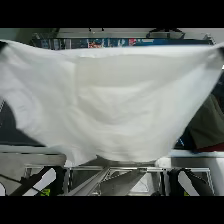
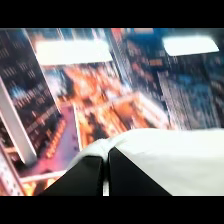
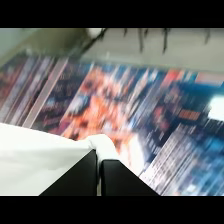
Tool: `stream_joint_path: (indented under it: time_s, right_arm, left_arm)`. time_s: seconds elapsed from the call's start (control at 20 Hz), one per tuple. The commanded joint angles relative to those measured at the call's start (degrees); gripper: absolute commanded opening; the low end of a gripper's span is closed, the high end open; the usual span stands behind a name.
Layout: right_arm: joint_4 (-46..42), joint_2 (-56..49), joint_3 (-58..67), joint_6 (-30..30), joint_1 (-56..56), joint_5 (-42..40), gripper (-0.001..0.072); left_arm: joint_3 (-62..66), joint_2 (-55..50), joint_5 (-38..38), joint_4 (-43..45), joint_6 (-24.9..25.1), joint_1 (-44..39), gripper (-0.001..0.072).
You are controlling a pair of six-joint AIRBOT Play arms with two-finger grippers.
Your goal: Fold the shirts.
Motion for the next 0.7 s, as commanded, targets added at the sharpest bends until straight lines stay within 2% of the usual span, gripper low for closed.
stream_joint_path:
  time_s: [0.0,0.15,0.3,0.45,0.65]
  right_arm:
    - [-3.2,-13.3,-9.7,-3.2,8.5,-3.5,0.0018]
    - [-1.8,-27.8,-10.6,-5.0,12.2,-11.0,0.0018]
    - [2.3,-39.8,-7.6,-5.6,12.2,-16.2,0.0018]
    - [5.1,-48.2,0.1,-4.3,11.0,-15.6,0.0018]
    - [5.2,-51.1,7.6,-1.9,9.3,-12.8,0.0017]
  left_arm:
    - [-6.1,-12.1,-2.9,7.8,2.6,-8.2,0.0015]
    - [-5.0,-23.8,-8.8,13.3,3.0,-12.5,0.0015]
    - [2.0,-35.4,-9.1,17.3,2.9,-13.8,0.0015]
    - [9.4,-43.1,-10.7,17.6,1.3,-13.7,0.0015]
    - [15.9,-48.5,-5.5,17.7,0.1,-13.7,0.0015]
